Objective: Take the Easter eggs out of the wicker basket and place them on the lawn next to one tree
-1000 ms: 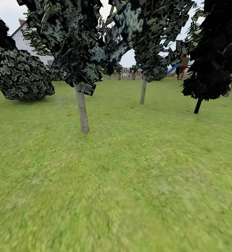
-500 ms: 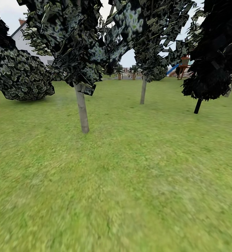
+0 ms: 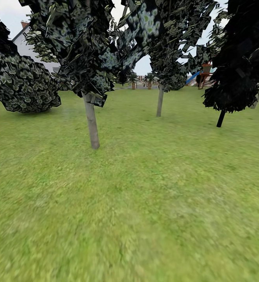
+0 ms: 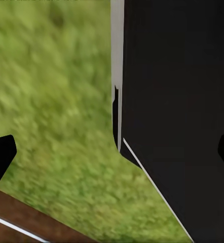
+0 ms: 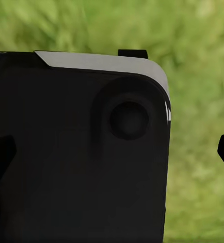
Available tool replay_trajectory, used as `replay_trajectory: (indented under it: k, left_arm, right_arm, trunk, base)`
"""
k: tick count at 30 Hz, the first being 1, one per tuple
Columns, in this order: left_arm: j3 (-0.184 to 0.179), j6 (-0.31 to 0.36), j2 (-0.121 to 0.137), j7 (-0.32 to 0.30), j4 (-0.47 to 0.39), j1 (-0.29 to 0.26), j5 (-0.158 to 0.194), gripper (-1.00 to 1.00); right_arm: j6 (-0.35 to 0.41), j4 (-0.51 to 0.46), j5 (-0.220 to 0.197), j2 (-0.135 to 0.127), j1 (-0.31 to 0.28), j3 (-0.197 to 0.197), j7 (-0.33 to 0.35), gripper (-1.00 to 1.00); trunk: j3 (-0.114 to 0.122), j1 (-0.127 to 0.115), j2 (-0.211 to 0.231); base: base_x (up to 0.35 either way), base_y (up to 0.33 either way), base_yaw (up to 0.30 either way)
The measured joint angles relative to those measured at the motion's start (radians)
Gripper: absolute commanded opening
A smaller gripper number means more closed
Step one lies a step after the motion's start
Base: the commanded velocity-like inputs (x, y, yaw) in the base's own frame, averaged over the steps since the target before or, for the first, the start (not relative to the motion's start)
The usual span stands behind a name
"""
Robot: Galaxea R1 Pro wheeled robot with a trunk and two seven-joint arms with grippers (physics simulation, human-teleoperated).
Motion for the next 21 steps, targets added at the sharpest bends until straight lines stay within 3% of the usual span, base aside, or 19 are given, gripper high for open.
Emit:
replay_trajectory:
  k: [7, 21]
  left_arm:
    - [0.000, 0.000, 0.000, 0.000, -0.001, 0.000, 0.000, 1.00]
    - [0.000, 0.000, 0.000, 0.000, 0.000, 0.000, 0.000, 1.00]
  right_arm:
    - [-0.001, -0.001, -0.001, 0.003, 0.000, -0.001, -0.002, 1.00]
    - [-0.002, 0.000, -0.001, 0.005, 0.000, -0.002, -0.005, 1.00]
  trunk:
    - [0.000, 0.000, 0.000]
    - [0.000, 0.000, 0.000]
  base:
    - [0.000, 0.000, 0.065]
    - [0.000, 0.000, 0.287]
